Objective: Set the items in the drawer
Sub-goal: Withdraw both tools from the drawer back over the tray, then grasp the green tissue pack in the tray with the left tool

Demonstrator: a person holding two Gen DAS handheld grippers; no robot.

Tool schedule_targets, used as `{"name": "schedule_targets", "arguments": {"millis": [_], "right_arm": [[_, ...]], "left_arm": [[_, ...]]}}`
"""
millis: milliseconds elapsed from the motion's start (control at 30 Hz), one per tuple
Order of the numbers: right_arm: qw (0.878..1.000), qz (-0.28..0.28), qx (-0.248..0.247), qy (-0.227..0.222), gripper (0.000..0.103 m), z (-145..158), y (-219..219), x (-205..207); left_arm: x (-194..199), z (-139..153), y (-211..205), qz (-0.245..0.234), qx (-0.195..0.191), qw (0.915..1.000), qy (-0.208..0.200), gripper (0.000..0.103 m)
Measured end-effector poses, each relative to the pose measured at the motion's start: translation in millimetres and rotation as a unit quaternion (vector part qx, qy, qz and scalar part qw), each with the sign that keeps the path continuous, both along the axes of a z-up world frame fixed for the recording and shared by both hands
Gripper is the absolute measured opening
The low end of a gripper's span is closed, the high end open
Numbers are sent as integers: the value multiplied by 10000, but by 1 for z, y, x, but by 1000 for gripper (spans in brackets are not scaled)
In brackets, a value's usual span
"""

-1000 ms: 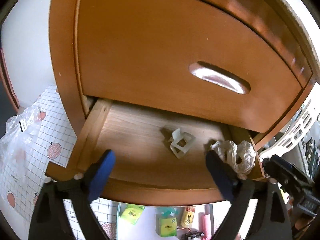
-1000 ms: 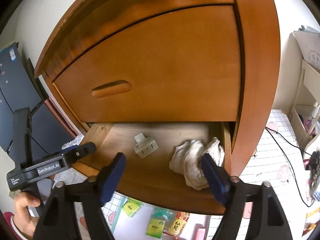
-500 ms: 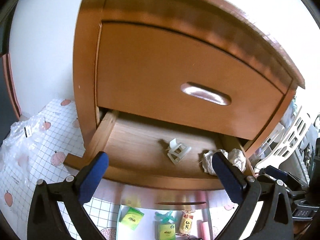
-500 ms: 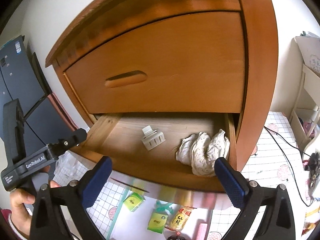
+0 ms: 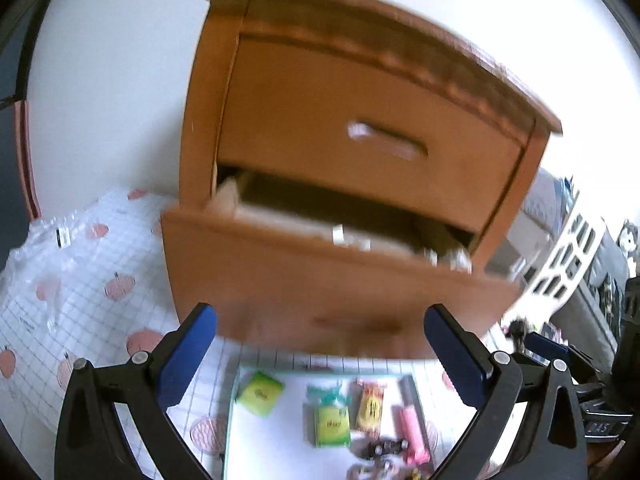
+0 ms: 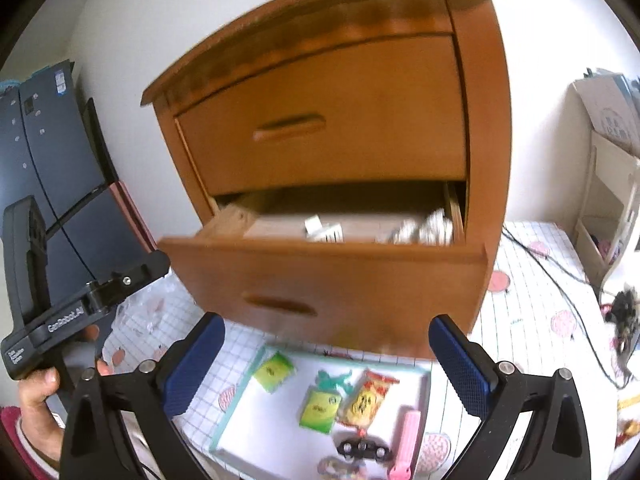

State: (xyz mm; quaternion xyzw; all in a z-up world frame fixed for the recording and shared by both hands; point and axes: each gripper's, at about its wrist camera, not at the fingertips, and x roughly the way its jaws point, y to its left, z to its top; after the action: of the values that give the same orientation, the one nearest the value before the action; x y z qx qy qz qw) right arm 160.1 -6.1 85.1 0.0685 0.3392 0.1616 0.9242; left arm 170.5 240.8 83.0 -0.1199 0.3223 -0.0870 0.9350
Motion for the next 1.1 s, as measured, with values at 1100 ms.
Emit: {"name": "schedule_targets", "arguments": {"millis": [1100], "right_arm": [[9673, -248, -466, 2480, 103, -193, -1, 17]], "left_arm": [[8, -194, -4, 2, 114, 9644, 2644, 103]]}}
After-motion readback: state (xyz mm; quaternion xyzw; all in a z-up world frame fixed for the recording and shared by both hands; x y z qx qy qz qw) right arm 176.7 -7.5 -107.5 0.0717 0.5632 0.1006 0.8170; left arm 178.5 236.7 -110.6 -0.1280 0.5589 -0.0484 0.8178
